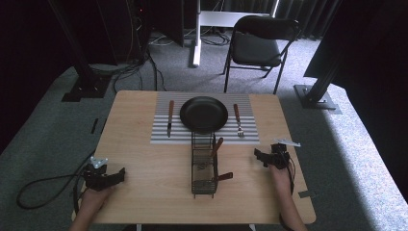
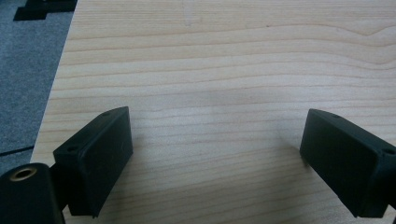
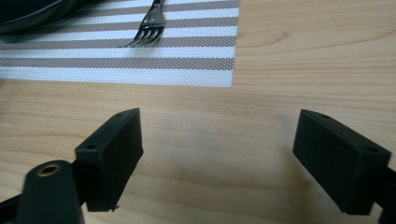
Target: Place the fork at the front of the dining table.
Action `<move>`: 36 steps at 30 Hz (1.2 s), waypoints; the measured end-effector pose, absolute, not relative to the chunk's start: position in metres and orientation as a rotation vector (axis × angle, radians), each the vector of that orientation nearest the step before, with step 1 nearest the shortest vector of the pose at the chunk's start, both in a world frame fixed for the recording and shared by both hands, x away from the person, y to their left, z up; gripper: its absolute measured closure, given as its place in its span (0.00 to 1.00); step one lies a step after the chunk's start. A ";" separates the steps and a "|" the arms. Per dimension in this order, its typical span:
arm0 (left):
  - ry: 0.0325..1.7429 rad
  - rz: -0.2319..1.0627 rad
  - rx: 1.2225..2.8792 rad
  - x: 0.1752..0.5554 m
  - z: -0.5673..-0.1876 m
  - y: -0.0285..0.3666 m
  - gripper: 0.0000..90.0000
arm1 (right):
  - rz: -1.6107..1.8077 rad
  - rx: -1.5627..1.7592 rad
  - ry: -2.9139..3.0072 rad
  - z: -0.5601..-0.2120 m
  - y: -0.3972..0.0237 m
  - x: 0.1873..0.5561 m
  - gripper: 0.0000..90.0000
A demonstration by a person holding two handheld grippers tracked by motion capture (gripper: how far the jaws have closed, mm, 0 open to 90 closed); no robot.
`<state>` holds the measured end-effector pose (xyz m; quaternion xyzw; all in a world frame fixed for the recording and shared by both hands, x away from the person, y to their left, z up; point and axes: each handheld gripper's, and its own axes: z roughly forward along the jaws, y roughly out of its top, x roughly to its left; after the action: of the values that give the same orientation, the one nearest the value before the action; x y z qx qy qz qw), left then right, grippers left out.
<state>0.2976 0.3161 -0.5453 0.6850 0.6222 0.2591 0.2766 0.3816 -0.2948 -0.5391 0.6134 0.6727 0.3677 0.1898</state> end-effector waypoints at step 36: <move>1.673 0.693 1.841 0.298 -0.545 0.316 0.10 | 0.773 1.761 1.739 -0.550 -0.330 0.274 0.15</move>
<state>0.2976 0.3161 -0.5450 0.6852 0.6227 0.2581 0.2759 0.2744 -0.3300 -0.5499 0.6536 0.6457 0.2870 0.2710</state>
